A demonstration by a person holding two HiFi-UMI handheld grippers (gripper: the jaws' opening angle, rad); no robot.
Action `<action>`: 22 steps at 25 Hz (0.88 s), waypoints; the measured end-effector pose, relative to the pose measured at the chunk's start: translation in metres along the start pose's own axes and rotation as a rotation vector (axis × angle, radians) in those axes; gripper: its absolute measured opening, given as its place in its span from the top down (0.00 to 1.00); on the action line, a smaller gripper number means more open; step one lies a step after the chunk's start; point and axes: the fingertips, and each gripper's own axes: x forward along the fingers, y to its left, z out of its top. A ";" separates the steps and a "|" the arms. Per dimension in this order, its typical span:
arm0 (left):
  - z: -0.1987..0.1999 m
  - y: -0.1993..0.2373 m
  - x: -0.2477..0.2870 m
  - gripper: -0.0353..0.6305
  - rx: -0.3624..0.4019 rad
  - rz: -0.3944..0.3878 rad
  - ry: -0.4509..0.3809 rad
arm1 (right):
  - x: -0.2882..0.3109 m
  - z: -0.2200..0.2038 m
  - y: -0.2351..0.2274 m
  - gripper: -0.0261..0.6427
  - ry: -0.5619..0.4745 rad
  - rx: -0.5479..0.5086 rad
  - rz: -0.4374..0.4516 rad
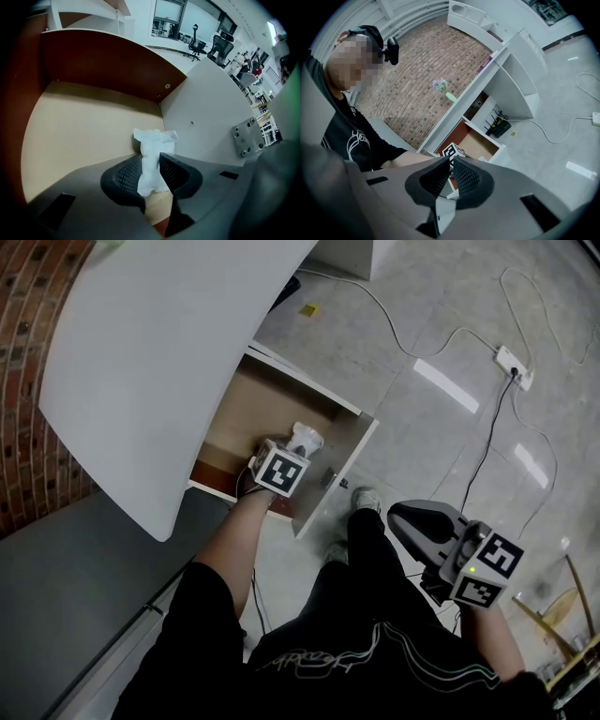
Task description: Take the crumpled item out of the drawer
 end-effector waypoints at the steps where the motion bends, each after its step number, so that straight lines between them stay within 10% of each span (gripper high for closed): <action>1: -0.001 -0.001 0.002 0.75 -0.001 -0.004 0.005 | 0.001 0.000 0.000 0.88 -0.001 0.001 -0.001; 14: 0.011 -0.013 -0.039 0.83 -0.056 0.016 -0.067 | -0.003 0.001 0.022 0.88 -0.032 -0.027 -0.007; 22: 0.033 -0.028 -0.150 0.83 -0.137 0.061 -0.284 | -0.019 0.011 0.078 0.88 -0.052 -0.113 -0.015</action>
